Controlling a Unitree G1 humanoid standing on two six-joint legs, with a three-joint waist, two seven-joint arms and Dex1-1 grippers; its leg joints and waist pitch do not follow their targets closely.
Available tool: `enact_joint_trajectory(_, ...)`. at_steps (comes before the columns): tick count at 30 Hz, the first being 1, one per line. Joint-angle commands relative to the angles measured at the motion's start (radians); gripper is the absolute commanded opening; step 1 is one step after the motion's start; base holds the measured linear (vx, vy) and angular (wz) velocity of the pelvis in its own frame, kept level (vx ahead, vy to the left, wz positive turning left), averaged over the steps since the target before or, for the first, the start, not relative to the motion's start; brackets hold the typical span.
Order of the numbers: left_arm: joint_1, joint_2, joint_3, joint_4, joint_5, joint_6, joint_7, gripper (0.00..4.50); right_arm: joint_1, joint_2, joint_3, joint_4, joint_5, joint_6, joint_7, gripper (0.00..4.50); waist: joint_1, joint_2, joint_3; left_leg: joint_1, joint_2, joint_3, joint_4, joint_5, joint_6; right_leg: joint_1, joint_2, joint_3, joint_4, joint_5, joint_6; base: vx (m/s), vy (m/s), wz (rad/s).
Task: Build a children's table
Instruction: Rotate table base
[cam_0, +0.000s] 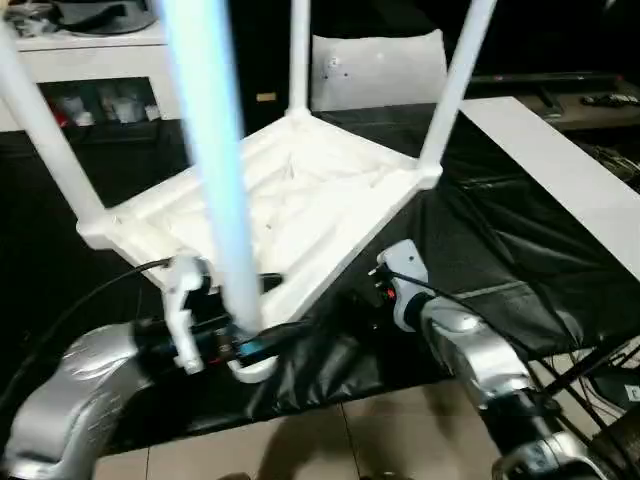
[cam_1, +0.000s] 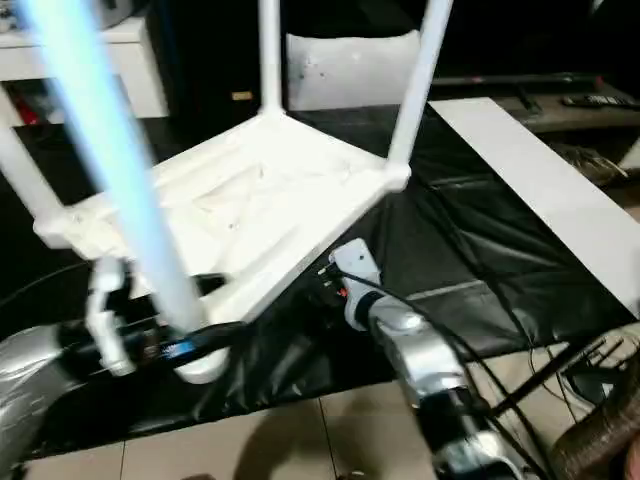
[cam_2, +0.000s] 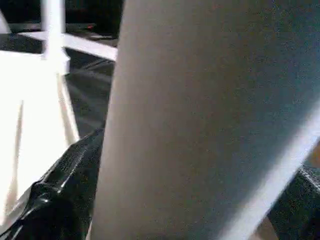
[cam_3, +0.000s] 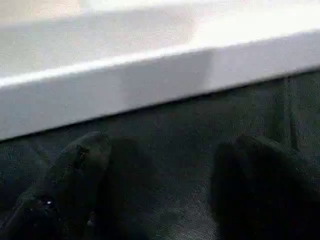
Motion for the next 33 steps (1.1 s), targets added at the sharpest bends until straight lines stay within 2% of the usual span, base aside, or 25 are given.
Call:
enact_joint_trajectory(1, -0.05, -0.035, -0.053, -0.027, -0.019, 0.041, -0.01, 4.49, -0.047, 0.034, -0.015, 0.061, 0.001, -0.035, -0.016, 4.5, -0.007, 0.011, -0.048, 0.004, 0.036, -0.012, -0.086, -0.32, -0.051, 0.034, -0.061, 0.057, -0.068, -0.346, -0.165, 0.0, 0.0, 0.0)
enact_joint_trajectory(2, -0.062, -0.04, -0.062, -0.029, -0.026, 0.051, -0.009, 4.49, -0.06, 0.046, -0.019, 0.085, -0.002, -0.049, -0.018, 4.5, -0.005, 0.013, -0.049, 0.009, 0.036, -0.012, -0.084, -0.329, -0.052, 0.03, -0.061, 0.057, -0.071, -0.371, -0.16, 0.0, 0.0, 0.0)
enact_joint_trajectory(7, -0.115, -0.073, -0.104, -0.01, -0.028, 0.063, -0.009, 4.49, -0.101, 0.082, -0.021, 0.151, -0.005, -0.092, -0.006, 4.5, -0.012, 0.009, -0.049, 0.001, 0.034, -0.013, -0.083, -0.322, -0.046, 0.033, -0.06, 0.056, -0.073, -0.396, -0.141, 0.0, 0.0, 0.0)
enact_joint_trajectory(11, -0.15, -0.117, -0.143, 0.012, -0.018, 0.076, -0.025, 4.49, -0.136, 0.112, -0.009, 0.21, -0.019, -0.136, 0.02, 4.5, -0.03, 0.006, -0.052, -0.007, 0.032, -0.014, -0.079, -0.305, -0.036, 0.036, -0.058, 0.056, -0.069, -0.386, -0.148, 0.0, 0.0, 0.0)
enact_joint_trajectory(15, -0.196, -0.152, -0.173, 0.068, 0.027, 0.045, -0.021, 4.49, -0.166, 0.137, -0.004, 0.268, -0.035, -0.178, 0.042, 4.5, -0.039, 0.006, -0.054, -0.005, 0.03, -0.01, -0.075, -0.293, -0.023, 0.033, -0.054, 0.058, -0.069, -0.361, -0.167, 0.0, 0.0, 0.0)
enact_joint_trajectory(19, -0.227, -0.173, -0.179, 0.108, 0.047, 0.021, -0.017, 4.49, -0.182, 0.154, 0.006, 0.292, -0.039, -0.203, 0.076, 4.5, -0.048, 0.005, -0.054, -0.014, 0.032, -0.013, -0.075, -0.284, -0.015, 0.039, -0.057, 0.058, -0.069, -0.373, -0.168, 0.0, 0.0, 0.0)
enact_joint_trajectory(24, -0.268, -0.22, -0.19, 0.155, 0.077, -0.012, -0.007, 4.49, -0.222, 0.193, 0.023, 0.36, -0.059, -0.256, 0.118, 4.5, -0.047, 0.006, -0.055, -0.011, 0.034, -0.01, -0.072, -0.257, -0.01, 0.036, -0.055, 0.061, -0.067, -0.343, -0.189, 0.0, 0.0, 0.0)
enact_joint_trajectory(25, -0.275, -0.229, -0.192, 0.163, 0.081, -0.018, -0.007, 4.49, -0.229, 0.202, 0.023, 0.37, -0.059, -0.263, 0.131, 4.5, -0.047, 0.003, -0.055, -0.01, 0.034, -0.009, -0.071, -0.264, -0.007, 0.035, -0.054, 0.061, -0.069, -0.35, -0.189, 0.0, 0.0, 0.0)
enact_joint_trajectory(28, -0.289, -0.25, -0.195, 0.183, 0.093, -0.038, -0.002, 4.49, -0.247, 0.221, 0.019, 0.4, -0.065, -0.278, 0.138, 4.5, -0.047, 0.006, -0.055, -0.007, 0.036, -0.01, -0.072, -0.269, -0.005, 0.034, -0.054, 0.061, -0.069, -0.348, -0.199, 0.0, 0.0, 0.0)
enact_joint_trajectory(33, -0.31, -0.274, -0.173, 0.229, 0.129, -0.097, 0.025, 4.49, -0.273, 0.235, -0.003, 0.457, -0.077, -0.313, 0.104, 4.5, -0.046, 0.004, -0.055, -0.005, 0.037, -0.01, -0.071, -0.274, -0.003, 0.033, -0.055, 0.062, -0.068, -0.333, -0.205, 0.0, 0.0, 0.0)
